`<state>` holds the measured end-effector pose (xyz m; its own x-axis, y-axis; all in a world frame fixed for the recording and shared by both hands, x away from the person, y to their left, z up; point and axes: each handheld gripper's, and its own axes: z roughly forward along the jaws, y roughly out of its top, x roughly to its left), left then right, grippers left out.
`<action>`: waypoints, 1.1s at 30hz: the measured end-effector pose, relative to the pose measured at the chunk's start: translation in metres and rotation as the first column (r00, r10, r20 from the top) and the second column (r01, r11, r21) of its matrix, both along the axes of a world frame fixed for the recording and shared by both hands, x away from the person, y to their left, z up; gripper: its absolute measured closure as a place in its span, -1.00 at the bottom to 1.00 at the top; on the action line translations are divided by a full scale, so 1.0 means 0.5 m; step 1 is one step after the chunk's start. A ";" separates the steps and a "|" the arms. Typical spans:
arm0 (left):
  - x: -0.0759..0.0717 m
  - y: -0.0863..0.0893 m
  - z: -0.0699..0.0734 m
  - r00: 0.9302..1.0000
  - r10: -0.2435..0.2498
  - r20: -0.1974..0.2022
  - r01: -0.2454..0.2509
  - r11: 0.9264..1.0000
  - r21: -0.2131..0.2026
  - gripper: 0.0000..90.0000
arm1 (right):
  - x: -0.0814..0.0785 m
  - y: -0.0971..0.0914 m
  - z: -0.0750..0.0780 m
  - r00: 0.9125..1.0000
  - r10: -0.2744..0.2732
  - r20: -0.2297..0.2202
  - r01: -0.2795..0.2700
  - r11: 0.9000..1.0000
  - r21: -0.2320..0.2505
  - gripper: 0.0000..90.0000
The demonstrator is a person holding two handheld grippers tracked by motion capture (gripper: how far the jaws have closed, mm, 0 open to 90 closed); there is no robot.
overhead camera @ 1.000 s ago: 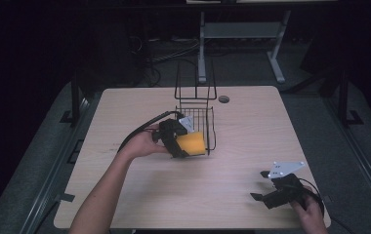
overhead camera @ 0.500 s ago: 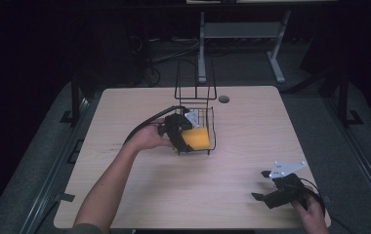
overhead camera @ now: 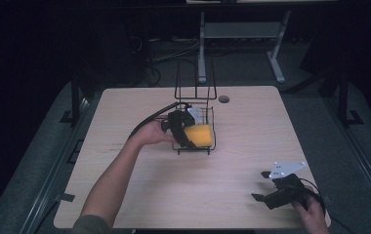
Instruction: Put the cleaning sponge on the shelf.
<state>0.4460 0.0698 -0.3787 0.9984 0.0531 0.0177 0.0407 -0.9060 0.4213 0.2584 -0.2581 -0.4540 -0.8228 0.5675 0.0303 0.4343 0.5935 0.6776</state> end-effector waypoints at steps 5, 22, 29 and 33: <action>0.008 0.002 -0.006 1.000 0.014 -0.001 -0.014 1.000 -0.012 -0.52 | 0.001 0.000 0.000 1.000 -0.001 -0.002 0.002 1.000 0.002 -0.68; 0.043 -0.014 -0.029 1.000 0.026 -0.001 -0.026 0.999 0.020 -0.52 | 0.001 0.000 -0.003 1.000 0.010 -0.002 -0.010 1.000 -0.002 -0.68; 0.056 -0.011 -0.041 0.999 0.034 -0.003 -0.034 0.999 0.013 -0.52 | 0.001 -0.002 -0.003 1.000 0.009 -0.006 -0.009 1.000 -0.001 -0.68; 0.060 -0.008 -0.045 0.999 0.044 -0.006 -0.043 0.999 0.023 -0.52 | 0.001 -0.002 -0.003 1.000 0.009 -0.007 -0.009 1.000 0.000 -0.68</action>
<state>0.4759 0.0659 -0.4013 0.9953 0.0962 0.0132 0.0829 -0.9128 0.3999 0.2587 -0.2591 -0.4555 -0.8278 0.5598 0.0364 0.4337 0.5973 0.6746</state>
